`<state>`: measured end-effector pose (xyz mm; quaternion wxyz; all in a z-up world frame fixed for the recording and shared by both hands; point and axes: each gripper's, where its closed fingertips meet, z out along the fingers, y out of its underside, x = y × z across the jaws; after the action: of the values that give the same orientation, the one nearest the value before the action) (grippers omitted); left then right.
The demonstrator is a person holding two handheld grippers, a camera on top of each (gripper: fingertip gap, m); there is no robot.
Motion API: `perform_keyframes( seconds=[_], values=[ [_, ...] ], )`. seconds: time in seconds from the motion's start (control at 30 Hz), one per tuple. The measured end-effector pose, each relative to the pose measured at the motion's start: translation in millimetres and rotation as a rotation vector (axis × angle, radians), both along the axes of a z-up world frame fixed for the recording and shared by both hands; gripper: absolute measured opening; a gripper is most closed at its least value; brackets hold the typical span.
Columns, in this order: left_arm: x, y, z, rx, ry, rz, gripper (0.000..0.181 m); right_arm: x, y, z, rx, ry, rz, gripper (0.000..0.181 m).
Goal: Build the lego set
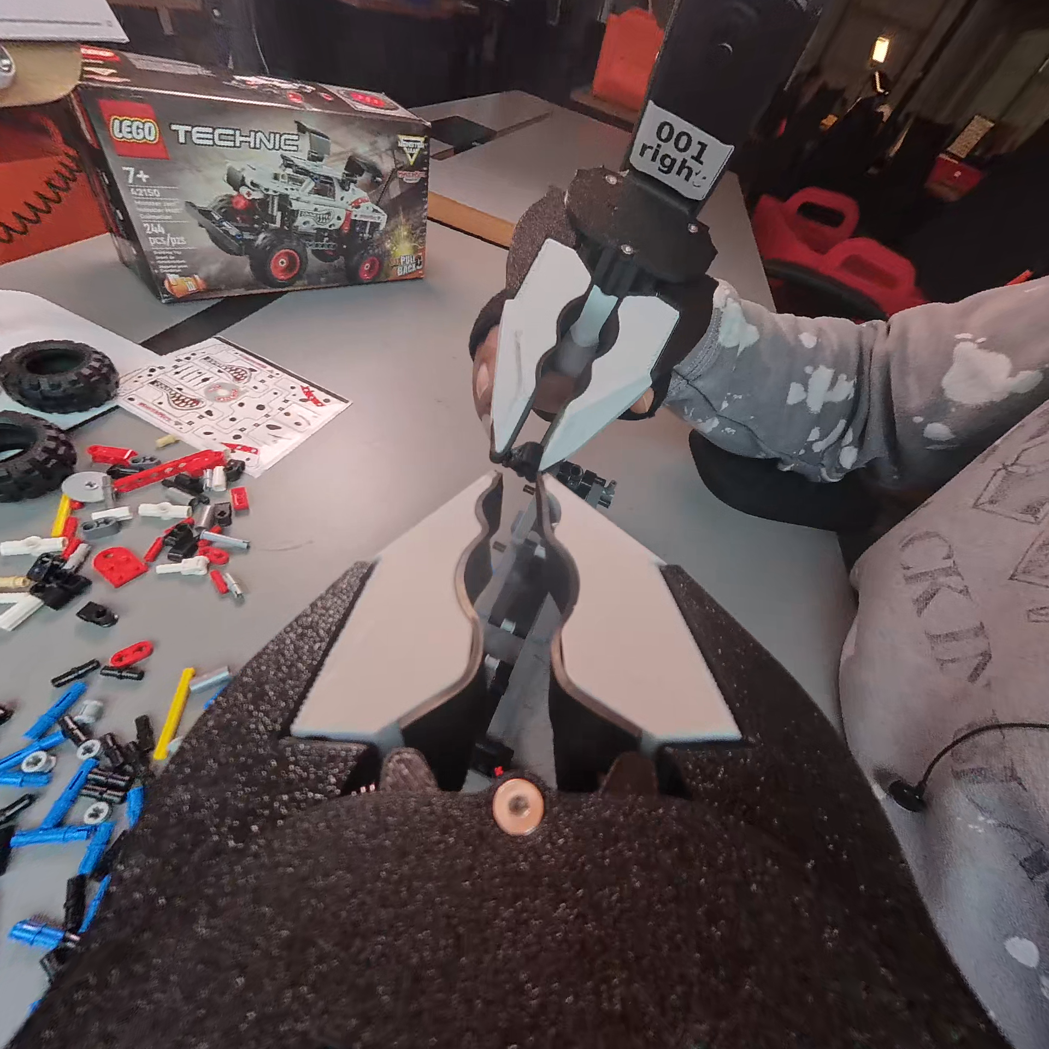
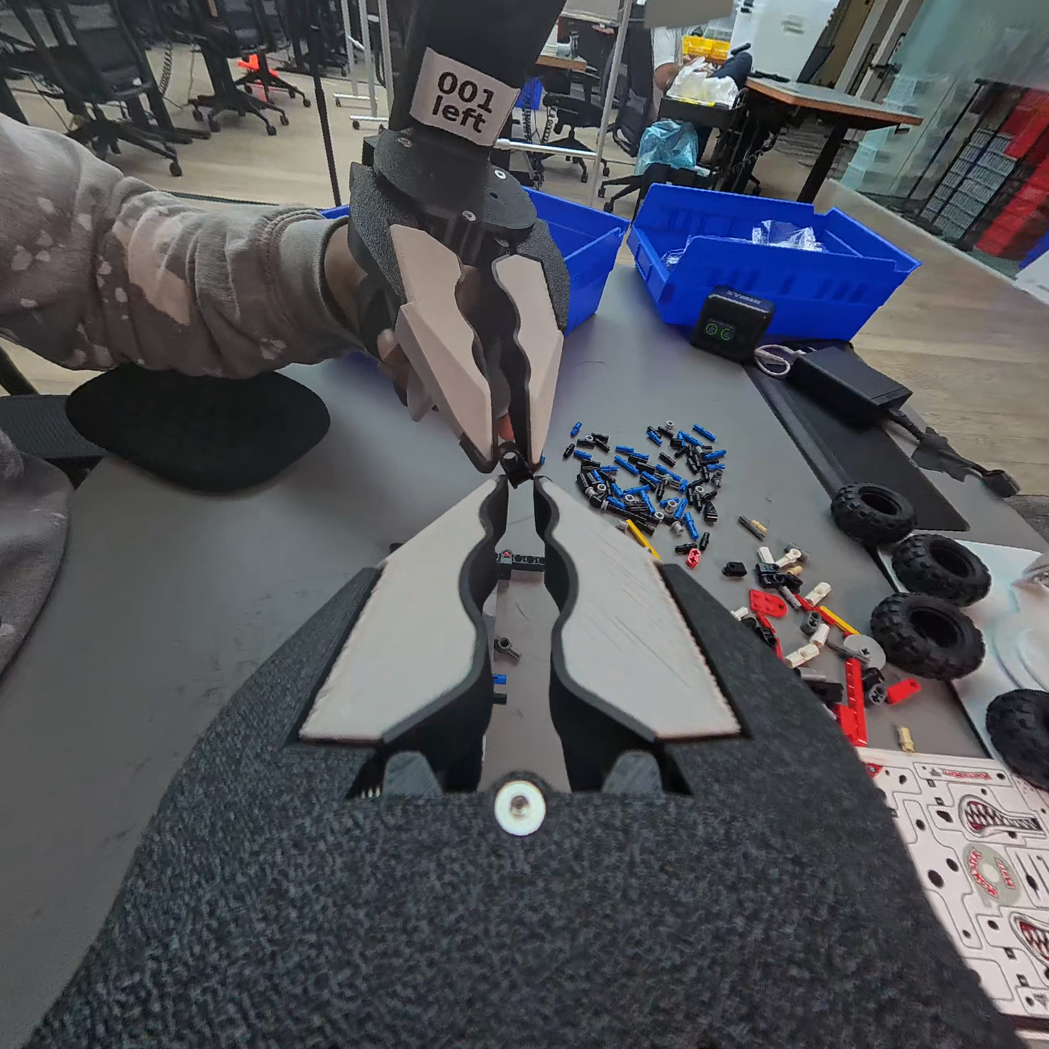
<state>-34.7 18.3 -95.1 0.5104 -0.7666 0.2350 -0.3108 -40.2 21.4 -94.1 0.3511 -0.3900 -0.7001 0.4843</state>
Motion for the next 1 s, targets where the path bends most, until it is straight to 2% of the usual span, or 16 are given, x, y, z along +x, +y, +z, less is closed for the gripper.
perform_keyframes(
  seconds=[0.07, 0.17, 0.23, 0.33, 0.53, 0.6, 0.7, 0.83, 1.0],
  values=[
    [5.1, -0.5, 1.4, 0.003, -0.007, -0.021, 0.018, 0.3, 1.9, -2.4, 0.018, -0.004, -0.015, 0.008],
    [4.0, 3.4, 3.8, 0.018, -0.008, -0.004, 0.007, 2.0, 0.5, -1.7, 0.01, 0.001, -0.012, 0.007],
    [5.2, 4.9, 7.6, 0.039, -0.01, 0.003, 0.003, 3.3, -1.7, -5.6, 0.04, -0.009, -0.007, 0.0],
    [-1.5, 10.8, 3.3, 0.037, 0.044, 0.046, 0.002, 3.8, 0.0, -7.8, 0.039, -0.021, -0.033, 0.02],
    [-77.7, 31.1, -43.5, -0.029, 0.427, 0.389, 0.002, 28.5, 30.5, -16.1, 0.02, -0.058, -0.12, 0.022],
    [-101.5, 32.1, -58.5, -0.086, 0.525, 0.493, 0.003, 42.2, 37.3, -25.4, 0.006, -0.103, -0.134, 0.031],
    [-122.0, 33.0, -75.1, -0.147, 0.614, 0.586, 0.003, 66.2, 35.2, -42.7, -0.03, -0.193, -0.105, 0.054],
    [-130.5, 35.8, -91.7, -0.183, 0.673, 0.602, 0.003, 89.8, 25.1, -60.8, -0.058, -0.298, -0.063, 0.081],
    [-131.4, 38.4, -96.9, -0.184, 0.677, 0.597, 0.003, 87.5, 21.9, -96.0, 0.099, -0.399, -0.097, 0.092]
  ],
)
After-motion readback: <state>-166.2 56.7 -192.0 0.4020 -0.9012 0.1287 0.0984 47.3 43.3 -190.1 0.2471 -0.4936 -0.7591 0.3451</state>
